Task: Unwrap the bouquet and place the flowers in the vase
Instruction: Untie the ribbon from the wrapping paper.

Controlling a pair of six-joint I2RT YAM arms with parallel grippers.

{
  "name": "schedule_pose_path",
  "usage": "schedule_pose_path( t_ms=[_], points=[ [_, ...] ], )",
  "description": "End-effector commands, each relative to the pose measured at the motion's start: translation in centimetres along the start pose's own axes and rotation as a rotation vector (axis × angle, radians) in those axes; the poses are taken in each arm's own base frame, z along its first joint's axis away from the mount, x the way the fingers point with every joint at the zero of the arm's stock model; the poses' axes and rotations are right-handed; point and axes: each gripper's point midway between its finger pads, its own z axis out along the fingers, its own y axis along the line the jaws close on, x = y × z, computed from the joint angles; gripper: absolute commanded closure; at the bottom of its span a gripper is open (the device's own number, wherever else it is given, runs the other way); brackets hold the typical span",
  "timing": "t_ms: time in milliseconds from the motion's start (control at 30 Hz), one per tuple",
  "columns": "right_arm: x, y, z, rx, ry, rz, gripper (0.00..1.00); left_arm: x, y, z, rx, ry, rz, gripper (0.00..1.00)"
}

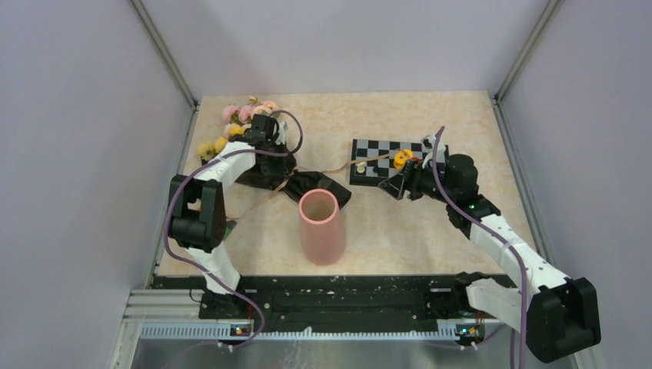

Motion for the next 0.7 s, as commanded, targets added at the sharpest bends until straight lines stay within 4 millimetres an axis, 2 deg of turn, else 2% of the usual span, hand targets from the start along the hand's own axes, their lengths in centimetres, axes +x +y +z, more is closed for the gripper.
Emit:
schedule_pose_path(
  t_ms=[0, 100, 300, 667],
  points=[
    [-0.5, 0.3, 0.0, -0.014, -0.020, -0.033, 0.32, -1.5, -0.9, -1.1, 0.038, -0.071, 0.022, 0.83],
    [-0.5, 0.3, 0.0, -0.013, -0.017, -0.034, 0.32, -1.8, -1.1, -1.5, 0.045, -0.096, 0.027, 0.83],
    [-0.5, 0.3, 0.0, -0.014, -0.019, -0.037, 0.32, -1.5, 0.5, -1.1, -0.039, -0.092, 0.017, 0.83],
    [-0.2, 0.0, 0.0, -0.007, -0.008, -0.041, 0.32, -0.6, -0.1, 0.1, 0.004, -0.039, 0.018, 0.83]
  ],
)
